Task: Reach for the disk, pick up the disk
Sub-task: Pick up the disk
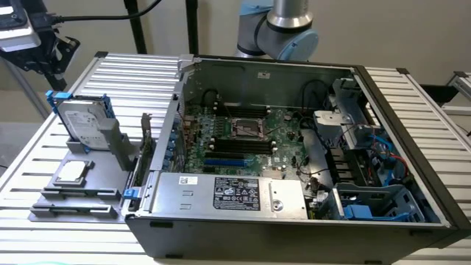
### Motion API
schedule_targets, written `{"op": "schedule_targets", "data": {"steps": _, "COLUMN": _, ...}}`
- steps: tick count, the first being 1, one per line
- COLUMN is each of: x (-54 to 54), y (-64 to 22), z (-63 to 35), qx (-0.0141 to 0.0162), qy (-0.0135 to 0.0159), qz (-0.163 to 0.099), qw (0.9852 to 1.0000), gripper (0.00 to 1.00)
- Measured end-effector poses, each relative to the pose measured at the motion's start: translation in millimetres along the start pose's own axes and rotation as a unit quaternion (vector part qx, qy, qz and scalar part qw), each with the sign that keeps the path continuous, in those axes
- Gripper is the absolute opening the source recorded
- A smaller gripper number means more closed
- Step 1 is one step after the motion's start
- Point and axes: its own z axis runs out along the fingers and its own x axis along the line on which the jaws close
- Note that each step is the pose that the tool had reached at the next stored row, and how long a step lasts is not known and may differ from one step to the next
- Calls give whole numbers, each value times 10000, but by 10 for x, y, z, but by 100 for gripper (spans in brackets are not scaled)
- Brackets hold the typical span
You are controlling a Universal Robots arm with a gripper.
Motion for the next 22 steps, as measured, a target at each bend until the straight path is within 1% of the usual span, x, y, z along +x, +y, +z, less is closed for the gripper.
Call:
{"op": "schedule_targets", "data": {"steps": 4, "x": 20, "y": 105, "z": 5, "qx": 0, "qy": -3, "qz": 0, "qw": 10000, "gripper": 11}}
{"op": "schedule_targets", "data": {"steps": 6, "x": 59, "y": 151, "z": 11, "qx": 3, "qy": -4, "qz": 0, "qw": 10000, "gripper": 11}}
{"op": "schedule_targets", "data": {"steps": 8, "x": 124, "y": 195, "z": 18, "qx": 23, "qy": -3, "qz": 0, "qw": 10000, "gripper": 11}}
{"op": "schedule_targets", "data": {"steps": 9, "x": 159, "y": 210, "z": 23, "qx": 39, "qy": -4, "qz": 0, "qw": 10000, "gripper": 11}}
{"op": "schedule_targets", "data": {"steps": 11, "x": 194, "y": 219, "z": 26, "qx": 67, "qy": -3, "qz": -1, "qw": 10000, "gripper": 11}}
{"op": "schedule_targets", "data": {"steps": 12, "x": 195, "y": 219, "z": 26, "qx": 71, "qy": -3, "qz": -1, "qw": 10000, "gripper": 11}}
{"op": "schedule_targets", "data": {"steps": 16, "x": 190, "y": 219, "z": 26, "qx": 72, "qy": -1, "qz": -47, "qw": 10000, "gripper": 11}}
{"op": "schedule_targets", "data": {"steps": 19, "x": 190, "y": 220, "z": 26, "qx": 71, "qy": 5, "qz": -257, "qw": 9996, "gripper": 11}}
{"op": "schedule_targets", "data": {"steps": 22, "x": 190, "y": 219, "z": 26, "qx": 71, "qy": 14, "qz": -526, "qw": 9986, "gripper": 11}}
